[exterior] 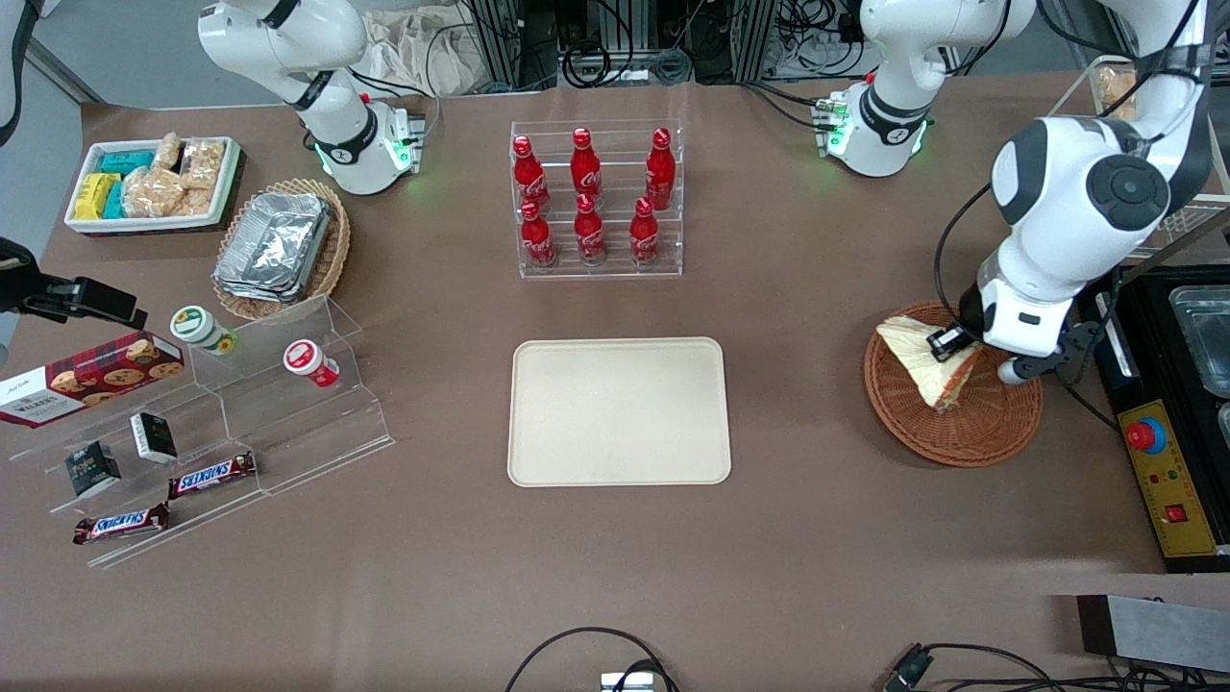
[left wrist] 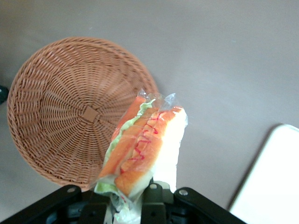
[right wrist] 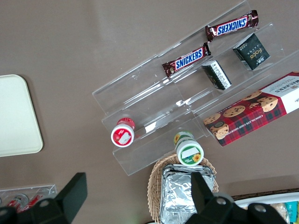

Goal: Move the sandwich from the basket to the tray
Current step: 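Lift the sandwich out of the basket with the left gripper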

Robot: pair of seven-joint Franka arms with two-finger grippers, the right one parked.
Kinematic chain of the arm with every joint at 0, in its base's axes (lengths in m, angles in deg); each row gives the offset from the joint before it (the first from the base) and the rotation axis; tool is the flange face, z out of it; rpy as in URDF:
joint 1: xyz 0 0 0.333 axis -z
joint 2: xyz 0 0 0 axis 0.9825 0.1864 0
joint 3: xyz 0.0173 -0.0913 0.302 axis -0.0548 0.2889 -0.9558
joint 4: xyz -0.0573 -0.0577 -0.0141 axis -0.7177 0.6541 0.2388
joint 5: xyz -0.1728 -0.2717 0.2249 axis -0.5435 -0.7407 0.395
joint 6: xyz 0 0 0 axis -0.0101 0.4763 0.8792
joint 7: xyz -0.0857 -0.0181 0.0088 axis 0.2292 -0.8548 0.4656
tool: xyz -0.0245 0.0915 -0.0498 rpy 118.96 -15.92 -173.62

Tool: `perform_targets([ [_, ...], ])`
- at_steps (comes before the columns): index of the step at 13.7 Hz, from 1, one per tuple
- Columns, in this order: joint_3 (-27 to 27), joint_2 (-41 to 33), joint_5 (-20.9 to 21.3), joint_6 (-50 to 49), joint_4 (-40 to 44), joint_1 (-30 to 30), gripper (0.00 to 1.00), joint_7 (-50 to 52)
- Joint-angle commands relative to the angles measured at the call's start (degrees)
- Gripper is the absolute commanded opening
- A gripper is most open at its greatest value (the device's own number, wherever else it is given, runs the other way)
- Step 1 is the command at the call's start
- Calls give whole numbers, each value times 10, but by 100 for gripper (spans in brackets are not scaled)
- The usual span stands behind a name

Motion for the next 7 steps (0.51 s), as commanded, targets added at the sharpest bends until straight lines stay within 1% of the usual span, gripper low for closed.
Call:
perform_targets([
  [1, 46, 32, 36, -44, 58, 0, 7, 4],
  [4, 89, 63, 62, -57, 99, 1, 7, 18],
  [7, 142, 108, 112, -83, 146, 1, 7, 49],
])
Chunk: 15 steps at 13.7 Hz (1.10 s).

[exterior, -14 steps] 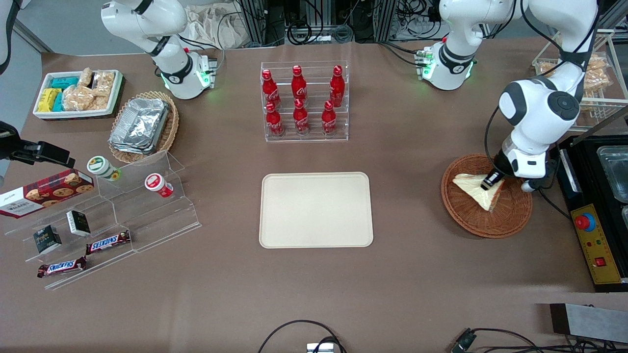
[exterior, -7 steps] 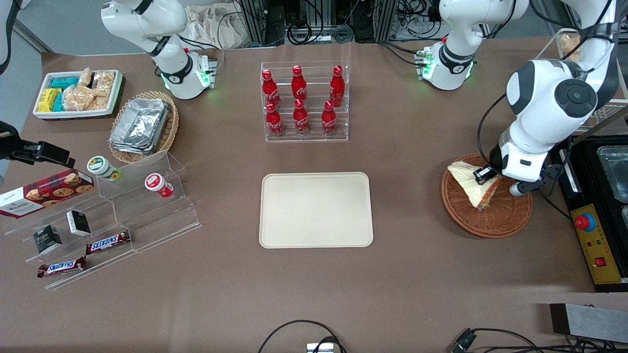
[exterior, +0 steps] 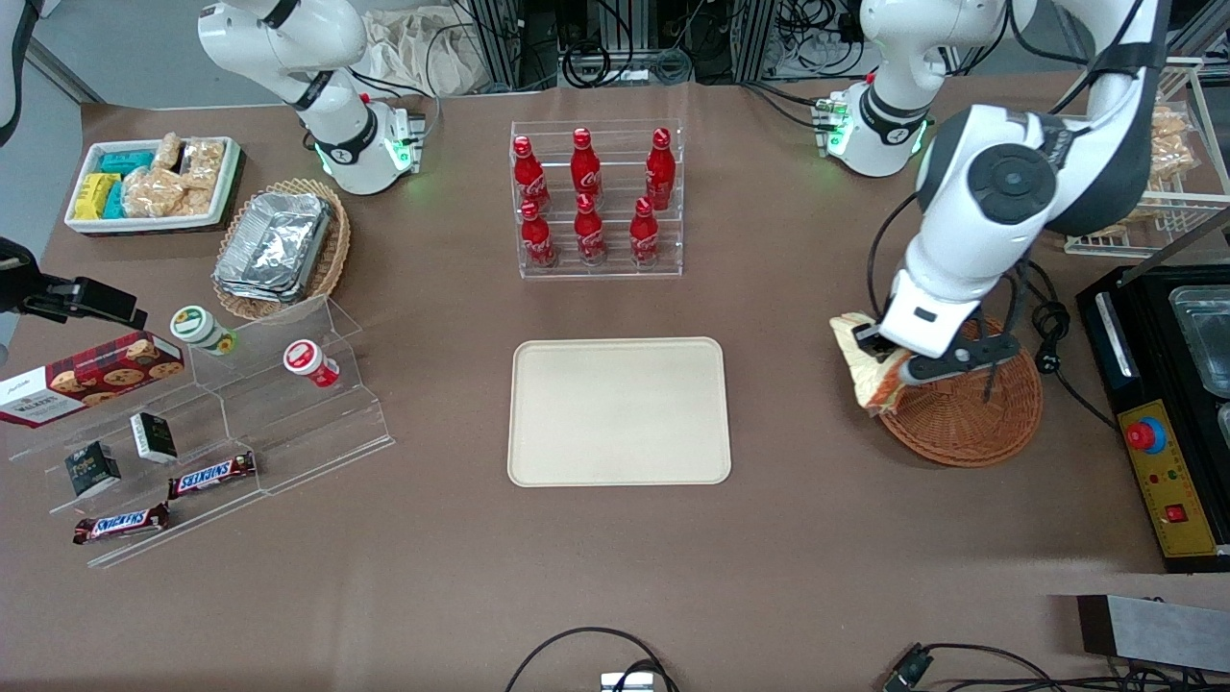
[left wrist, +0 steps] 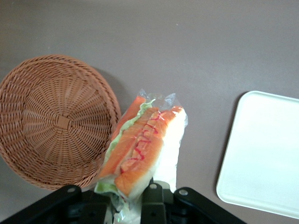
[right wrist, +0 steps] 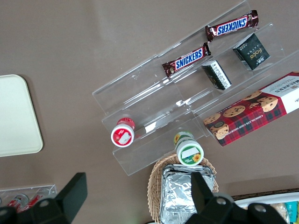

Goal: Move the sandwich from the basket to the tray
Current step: 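Lift the sandwich out of the basket with the left gripper, then carry the sandwich with the left gripper over the cream tray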

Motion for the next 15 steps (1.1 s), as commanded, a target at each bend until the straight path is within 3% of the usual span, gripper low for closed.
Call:
perform_targets([
  [1, 47, 62, 43, -50, 85, 0, 7, 42],
  [3, 71, 94, 54, -71, 128, 13, 7, 69],
  [7, 71, 155, 104, -69, 163, 81, 7, 152],
  [10, 71, 201, 107, -69, 207, 116, 7, 175],
  [12, 71, 221, 112, -67, 214, 135, 8, 179],
  [15, 71, 251, 154, -64, 214, 155, 8, 204],
])
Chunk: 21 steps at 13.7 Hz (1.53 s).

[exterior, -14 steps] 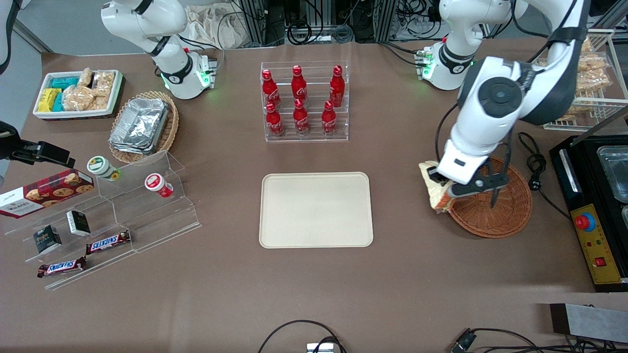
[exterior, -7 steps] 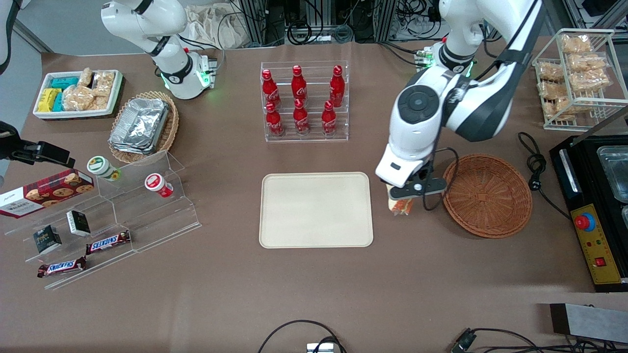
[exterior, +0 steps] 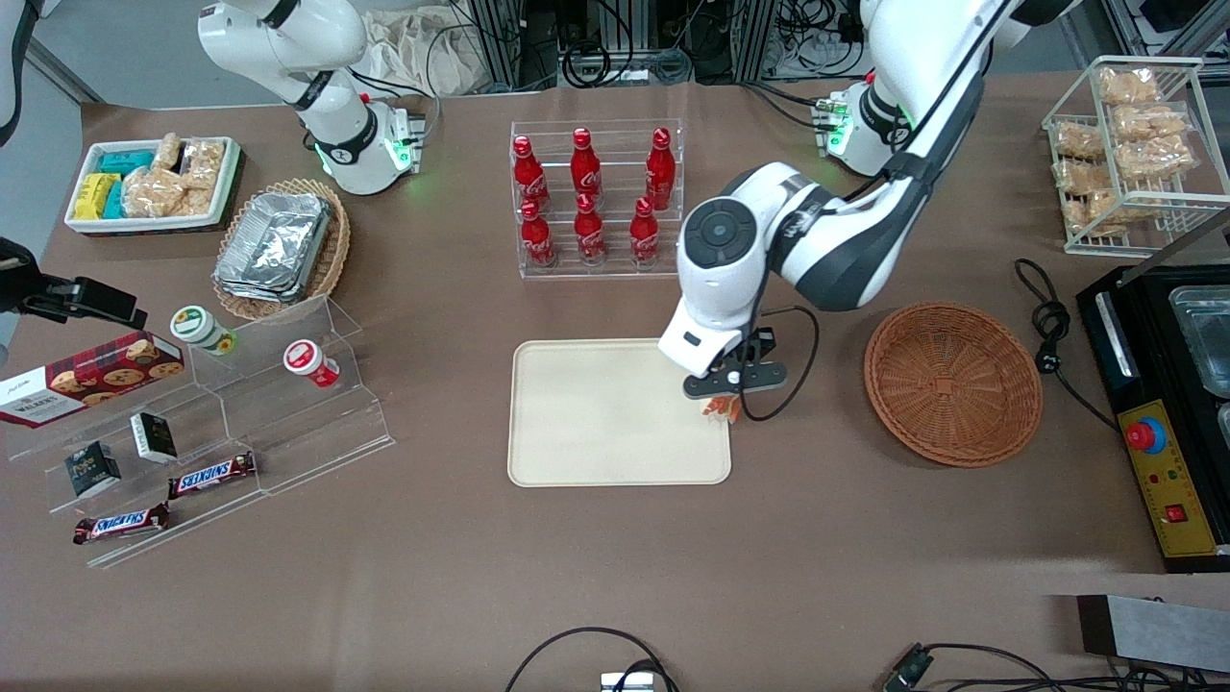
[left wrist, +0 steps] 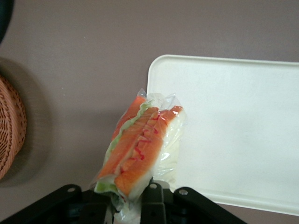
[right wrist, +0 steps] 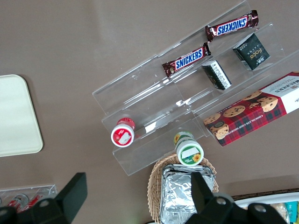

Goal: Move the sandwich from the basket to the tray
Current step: 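Carry the sandwich with the left gripper over the cream tray, then lower the sandwich onto the tray and open the left gripper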

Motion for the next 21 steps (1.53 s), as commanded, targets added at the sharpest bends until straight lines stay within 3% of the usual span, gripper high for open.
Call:
perform_targets([
  [1, -2, 39, 35, -8, 25, 22, 8, 22],
  [6, -3, 67, 45, 19, 26, 46, 9, 35],
  [10, 0, 108, 88, 27, 48, 54, 10, 93],
  [17, -4, 139, 93, 28, 75, 71, 10, 80],
  [21, -4, 163, 121, 42, 75, 75, 10, 87],
])
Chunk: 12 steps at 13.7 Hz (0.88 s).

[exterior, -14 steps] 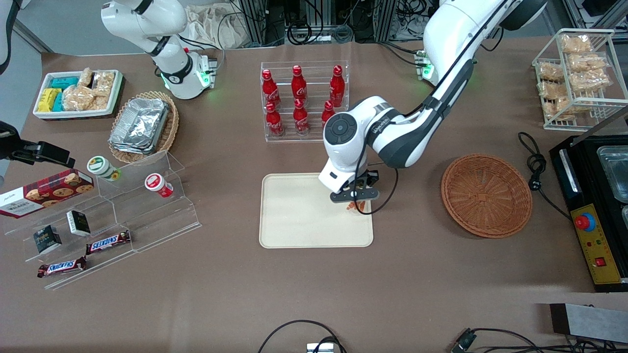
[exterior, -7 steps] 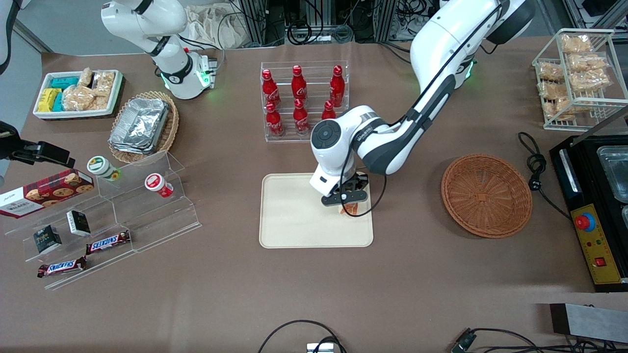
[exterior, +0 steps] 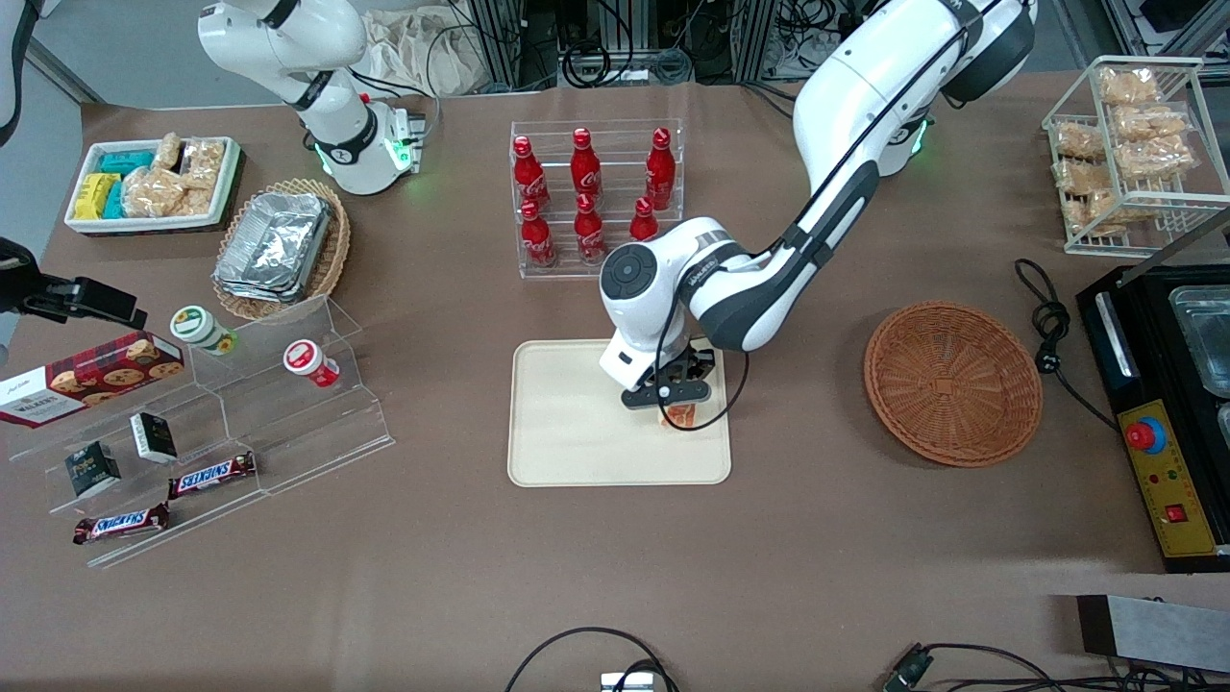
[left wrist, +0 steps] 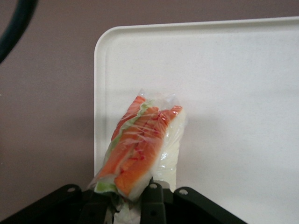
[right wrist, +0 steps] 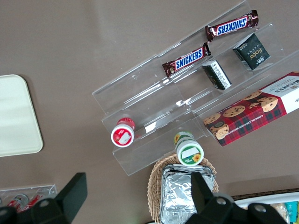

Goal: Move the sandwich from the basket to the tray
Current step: 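Lower the sandwich onto the tray and open the left gripper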

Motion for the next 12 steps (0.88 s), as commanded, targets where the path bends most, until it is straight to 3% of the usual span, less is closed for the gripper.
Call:
perform_targets([
  [1, -2, 21, 15, 6, 20, 11, 10, 7],
  [5, -2, 32, 28, 6, 20, 12, 12, 13],
  [6, -2, 32, 29, 7, 20, 12, 20, 13],
  [7, -2, 32, 29, 6, 20, 12, 48, 13],
  [8, -2, 32, 29, 6, 20, 12, 91, 12],
  [9, -2, 32, 29, 6, 20, 12, 100, 13],
  [12, -2, 28, 27, 6, 22, 10, 100, 12],
])
